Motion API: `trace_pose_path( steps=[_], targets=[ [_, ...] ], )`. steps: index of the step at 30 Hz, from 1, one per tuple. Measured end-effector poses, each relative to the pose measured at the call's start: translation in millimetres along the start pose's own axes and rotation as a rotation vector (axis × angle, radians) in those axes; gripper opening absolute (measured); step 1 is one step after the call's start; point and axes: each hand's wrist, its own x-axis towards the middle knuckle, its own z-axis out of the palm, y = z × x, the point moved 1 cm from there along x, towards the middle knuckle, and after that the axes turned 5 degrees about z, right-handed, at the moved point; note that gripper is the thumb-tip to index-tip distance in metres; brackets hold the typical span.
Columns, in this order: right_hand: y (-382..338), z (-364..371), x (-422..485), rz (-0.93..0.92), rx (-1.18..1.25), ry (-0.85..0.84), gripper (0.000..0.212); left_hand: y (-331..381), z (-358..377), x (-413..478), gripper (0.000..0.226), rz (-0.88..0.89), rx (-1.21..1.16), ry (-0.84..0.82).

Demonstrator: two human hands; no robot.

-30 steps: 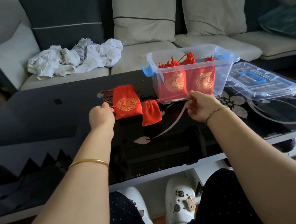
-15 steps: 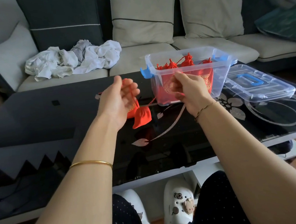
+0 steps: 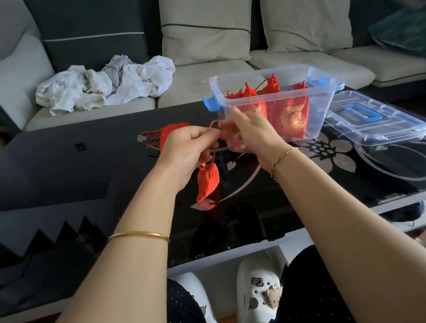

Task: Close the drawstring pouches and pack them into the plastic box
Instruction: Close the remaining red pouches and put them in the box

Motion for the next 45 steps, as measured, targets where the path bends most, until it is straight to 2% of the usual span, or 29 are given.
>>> trace_pose_path(
  steps=[3,7,10,12,14,16,18,20,22,26,29,32,36,41,45],
  targets=[
    [8,-2,-6,0.155,-0.098,-0.107,0.036,1,1,-1,0.013,0.002,-0.047,0.002],
    [9,-3,-5,0.096,-0.017,-0.137,0.027,0,2,0,0.014,-0.015,-0.106,0.000],
    [7,-6,-4,0.120,0.052,-0.130,0.028,-2,1,2,0.013,-0.023,-0.134,0.072],
    [6,-9,-6,0.154,0.029,-0.215,0.025,-4,0,2,0.014,-0.011,-0.097,0.090],
    [7,-11,-8,0.196,-0.094,-0.288,0.024,-3,0,1,0.014,0.005,-0.049,0.057],
    [7,-11,-9,0.219,-0.192,-0.288,0.023,-2,0,1,0.015,0.020,0.017,0.028],
    [8,-8,-7,0.187,-0.158,-0.222,0.019,-1,1,1,0.018,0.038,0.073,0.026],
    [10,-6,-2,0.104,-0.098,-0.121,0.020,1,2,1,0.019,0.083,0.134,0.024],
    [13,-4,1,0.054,-0.039,-0.110,0.027,2,4,0,0.017,0.156,0.205,0.006],
    [16,2,-1,0.054,0.146,-0.233,0.027,0,5,1,0.028,0.386,0.448,0.031],
    [17,-1,-1,0.088,0.180,-0.298,0.028,-1,4,0,0.035,0.489,0.596,0.101],
    [19,-2,0,0.184,0.252,-0.417,0.023,-3,5,-1,0.035,0.544,0.639,0.128],
    [21,-2,-1,0.218,0.275,-0.474,0.018,-5,5,-1,0.030,0.550,0.593,0.154],
    [18,-4,-2,0.169,0.221,-0.405,0.018,-4,5,0,0.023,0.507,0.525,0.152],
    [15,-7,-1,0.044,0.000,-0.168,0.022,-8,0,1,0.017,0.307,0.289,0.115]
  ],
)
